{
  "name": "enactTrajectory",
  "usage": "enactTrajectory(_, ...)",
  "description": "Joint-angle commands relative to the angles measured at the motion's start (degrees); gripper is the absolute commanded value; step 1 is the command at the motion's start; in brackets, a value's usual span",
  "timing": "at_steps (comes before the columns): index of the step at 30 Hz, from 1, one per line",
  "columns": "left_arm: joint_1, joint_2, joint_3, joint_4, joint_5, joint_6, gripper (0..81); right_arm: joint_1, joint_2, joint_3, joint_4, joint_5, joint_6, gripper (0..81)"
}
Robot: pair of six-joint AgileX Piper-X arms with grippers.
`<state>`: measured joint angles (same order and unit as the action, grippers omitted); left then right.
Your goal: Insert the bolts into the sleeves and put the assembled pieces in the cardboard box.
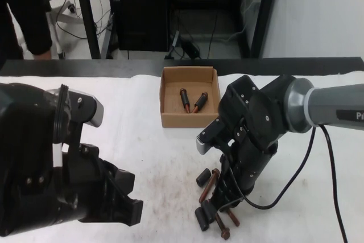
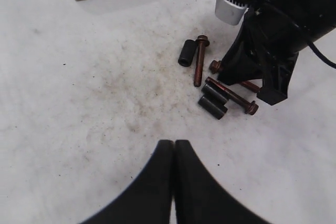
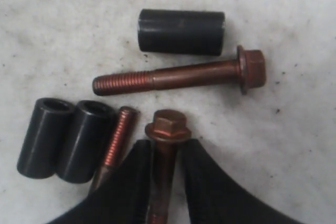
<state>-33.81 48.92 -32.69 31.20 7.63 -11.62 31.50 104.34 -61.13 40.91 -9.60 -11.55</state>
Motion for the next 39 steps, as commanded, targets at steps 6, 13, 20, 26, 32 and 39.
enactTrajectory(6, -0.3, -0.5, 0.1, -0.7, -0.9, 0.1, 0.3, 0.0, 0.7, 0.1, -2.5, 2.4, 0.0, 1.3)
enactTrajectory(13, -0.3, -0.5, 0.1, -0.7, 3.1, 0.1, 0.3, 0.0, -1.5, -0.8, -2.0, 1.5, 3.9, 0.9)
enactTrajectory(20, -0.5, 0.0, 0.1, -0.8, 16.4, 0.1, 0.3, -2.6, -14.2, -1.4, -2.7, -5.6, 9.4, 0.9)
enactTrajectory(26, -0.5, 9.2, -1.7, -7.9, 21.1, 0.1, 0.3, -7.0, -25.6, -1.1, 0.6, -5.8, 9.4, 0.9)
enactTrajectory(32, -0.5, 27.3, -13.0, -6.3, 22.0, 6.7, 0.3, -12.6, -34.7, 0.9, 1.9, -5.8, 9.4, 0.9)
enactTrajectory(39, -1.1, 49.1, -35.5, 1.9, 20.5, 13.1, 0.3, -21.3, -39.9, 4.2, 4.4, -11.2, 9.4, 0.9)
